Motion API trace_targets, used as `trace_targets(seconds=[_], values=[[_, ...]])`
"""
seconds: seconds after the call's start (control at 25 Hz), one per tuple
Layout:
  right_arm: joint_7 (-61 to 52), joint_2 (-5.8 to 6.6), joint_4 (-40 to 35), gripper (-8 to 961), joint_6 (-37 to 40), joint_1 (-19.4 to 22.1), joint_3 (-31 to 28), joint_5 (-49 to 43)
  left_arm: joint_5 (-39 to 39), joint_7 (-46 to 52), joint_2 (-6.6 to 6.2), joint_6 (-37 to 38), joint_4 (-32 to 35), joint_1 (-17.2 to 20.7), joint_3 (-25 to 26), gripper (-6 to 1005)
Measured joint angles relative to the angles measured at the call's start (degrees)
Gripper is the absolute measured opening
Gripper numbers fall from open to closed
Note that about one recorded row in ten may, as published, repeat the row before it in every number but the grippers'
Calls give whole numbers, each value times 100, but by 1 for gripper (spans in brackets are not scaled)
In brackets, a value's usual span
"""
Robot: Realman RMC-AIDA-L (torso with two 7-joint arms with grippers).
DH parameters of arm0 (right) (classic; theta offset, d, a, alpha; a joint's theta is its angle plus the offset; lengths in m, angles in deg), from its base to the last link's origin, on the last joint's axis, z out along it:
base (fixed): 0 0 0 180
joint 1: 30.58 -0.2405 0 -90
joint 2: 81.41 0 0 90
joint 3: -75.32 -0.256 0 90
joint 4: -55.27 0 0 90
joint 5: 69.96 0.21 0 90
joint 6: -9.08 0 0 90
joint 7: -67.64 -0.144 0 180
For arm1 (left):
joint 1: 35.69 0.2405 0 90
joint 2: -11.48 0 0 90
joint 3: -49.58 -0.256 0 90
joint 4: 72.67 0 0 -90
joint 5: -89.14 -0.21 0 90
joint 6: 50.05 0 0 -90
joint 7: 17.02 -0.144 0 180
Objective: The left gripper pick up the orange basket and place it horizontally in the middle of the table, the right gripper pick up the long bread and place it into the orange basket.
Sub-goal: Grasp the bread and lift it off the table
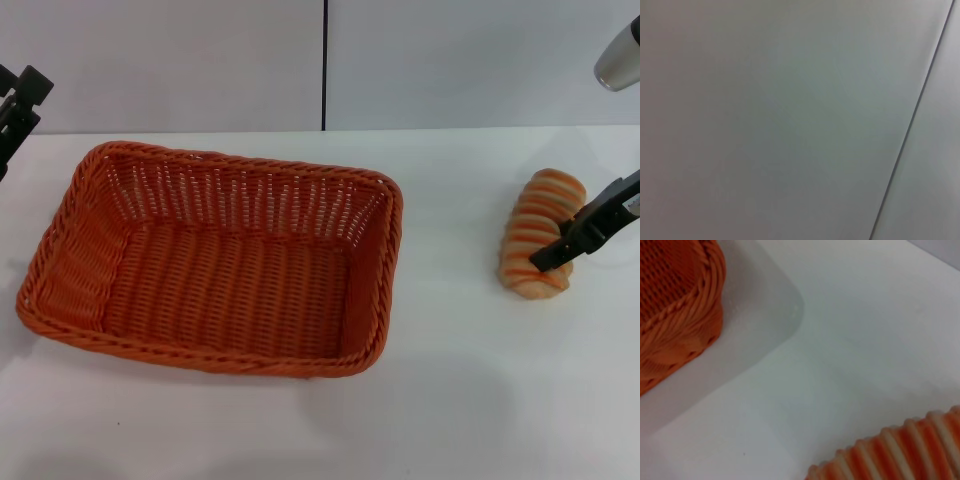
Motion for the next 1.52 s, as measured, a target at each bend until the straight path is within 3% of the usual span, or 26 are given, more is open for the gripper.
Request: trace_targets(seconds=[0.48, 1.2, 1.52], values=[[14, -1, 2, 515, 69, 2, 0, 3, -1, 16, -7, 19, 0, 7, -8, 758], [15, -1, -14, 425, 143, 5, -5, 24, -1, 18, -5, 47, 0, 11, -9, 758], [15, -1, -14, 318, 144, 21, -5, 24, -1, 36, 0, 50, 0, 11, -9, 758]])
